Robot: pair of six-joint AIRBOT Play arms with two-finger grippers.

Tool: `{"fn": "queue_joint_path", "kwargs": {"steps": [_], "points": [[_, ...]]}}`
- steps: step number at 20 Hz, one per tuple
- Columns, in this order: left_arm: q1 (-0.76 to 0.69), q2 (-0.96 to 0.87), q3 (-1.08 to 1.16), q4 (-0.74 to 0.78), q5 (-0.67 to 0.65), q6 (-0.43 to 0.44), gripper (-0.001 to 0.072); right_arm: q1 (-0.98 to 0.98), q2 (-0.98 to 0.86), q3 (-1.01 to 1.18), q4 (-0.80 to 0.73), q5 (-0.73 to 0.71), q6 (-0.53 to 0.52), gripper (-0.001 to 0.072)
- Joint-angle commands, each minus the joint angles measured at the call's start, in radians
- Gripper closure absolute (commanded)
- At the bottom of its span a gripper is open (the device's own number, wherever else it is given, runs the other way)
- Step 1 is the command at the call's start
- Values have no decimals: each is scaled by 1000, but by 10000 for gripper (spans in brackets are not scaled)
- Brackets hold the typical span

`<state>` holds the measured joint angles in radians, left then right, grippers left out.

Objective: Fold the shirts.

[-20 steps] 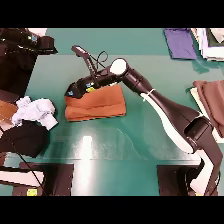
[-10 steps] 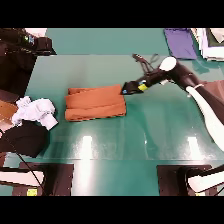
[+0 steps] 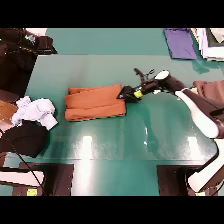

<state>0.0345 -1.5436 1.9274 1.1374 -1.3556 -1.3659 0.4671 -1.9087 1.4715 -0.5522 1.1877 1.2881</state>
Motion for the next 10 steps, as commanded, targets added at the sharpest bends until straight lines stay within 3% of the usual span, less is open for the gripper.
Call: {"fn": "queue_joint_path", "kwargs": {"steps": [1, 3, 4, 8, 10], "points": [[0, 1, 0, -1, -7, 12, 681, 88, -110, 103, 107, 40, -26, 154], [0, 1, 0, -11, -18, 11, 681, 118, -124, 135, 111, 36, -71, 612], [0, 1, 0, -32, -21, 11, 681, 123, -124, 146, 111, 32, -98, 695], [-53, 1, 0, -55, -24, 12, 681, 71, -63, 194, 60, 31, -96, 696], [-100, 1, 0, -55, -24, 13, 681, -12, 31, 196, -22, 38, -46, 696]]}}
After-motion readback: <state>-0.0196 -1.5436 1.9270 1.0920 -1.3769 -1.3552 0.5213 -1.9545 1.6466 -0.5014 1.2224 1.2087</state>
